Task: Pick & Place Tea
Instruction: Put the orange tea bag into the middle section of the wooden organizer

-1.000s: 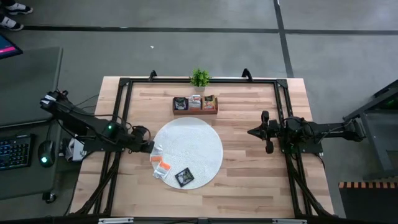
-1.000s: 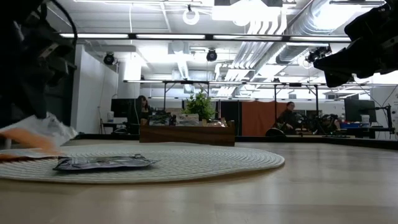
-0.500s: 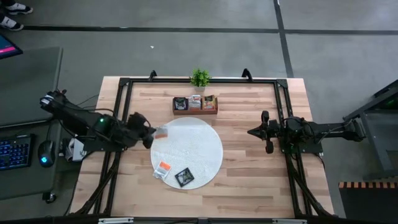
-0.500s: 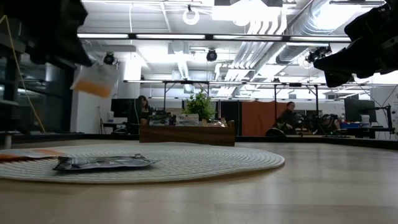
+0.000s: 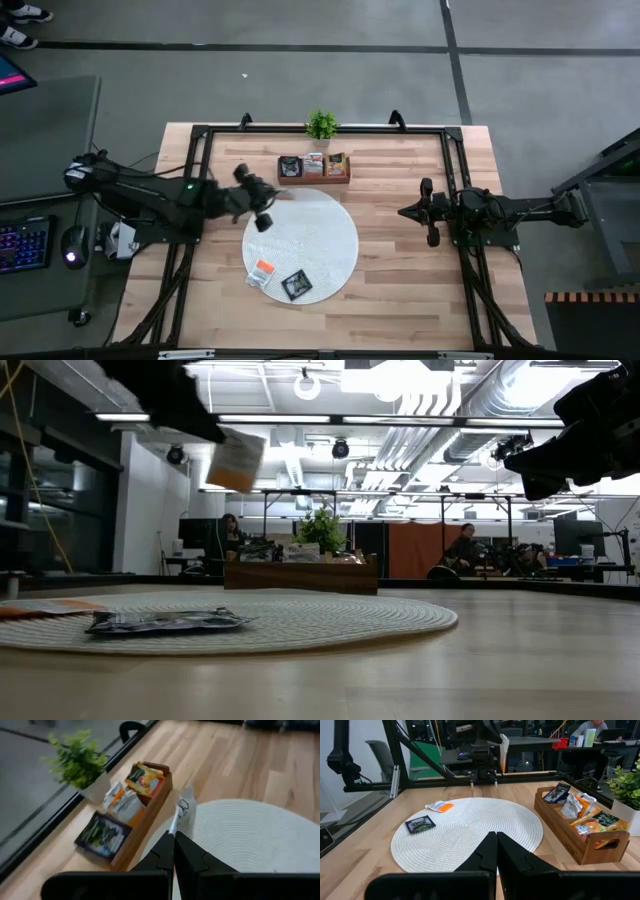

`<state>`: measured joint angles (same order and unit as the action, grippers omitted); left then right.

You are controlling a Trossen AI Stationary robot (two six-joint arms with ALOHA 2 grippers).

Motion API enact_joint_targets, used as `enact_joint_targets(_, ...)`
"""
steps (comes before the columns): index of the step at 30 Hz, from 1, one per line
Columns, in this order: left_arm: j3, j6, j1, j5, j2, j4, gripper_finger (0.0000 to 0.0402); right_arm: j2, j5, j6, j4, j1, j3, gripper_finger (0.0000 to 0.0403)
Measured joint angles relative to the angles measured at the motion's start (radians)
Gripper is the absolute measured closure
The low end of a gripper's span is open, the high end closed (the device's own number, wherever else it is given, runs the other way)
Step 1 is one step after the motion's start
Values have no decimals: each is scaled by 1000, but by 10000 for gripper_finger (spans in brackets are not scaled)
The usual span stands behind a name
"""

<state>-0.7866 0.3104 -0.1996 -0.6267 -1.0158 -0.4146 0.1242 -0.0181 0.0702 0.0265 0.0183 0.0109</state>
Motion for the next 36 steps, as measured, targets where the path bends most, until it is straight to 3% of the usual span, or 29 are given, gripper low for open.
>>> enact_joint_targets(7,-78,-205,174,89,-188,171,401,0,0,0,0,0,0,402)
enact_joint_targets(13,-166,-260,276,182,-348,284,401,0,0,0,0,0,0,402)
enact_joint_targets(23,-204,-137,382,193,-492,349,401,0,0,0,0,0,0,402)
enact_joint_targets(36,-204,3,418,236,-573,352,401,0,0,0,0,0,0,402)
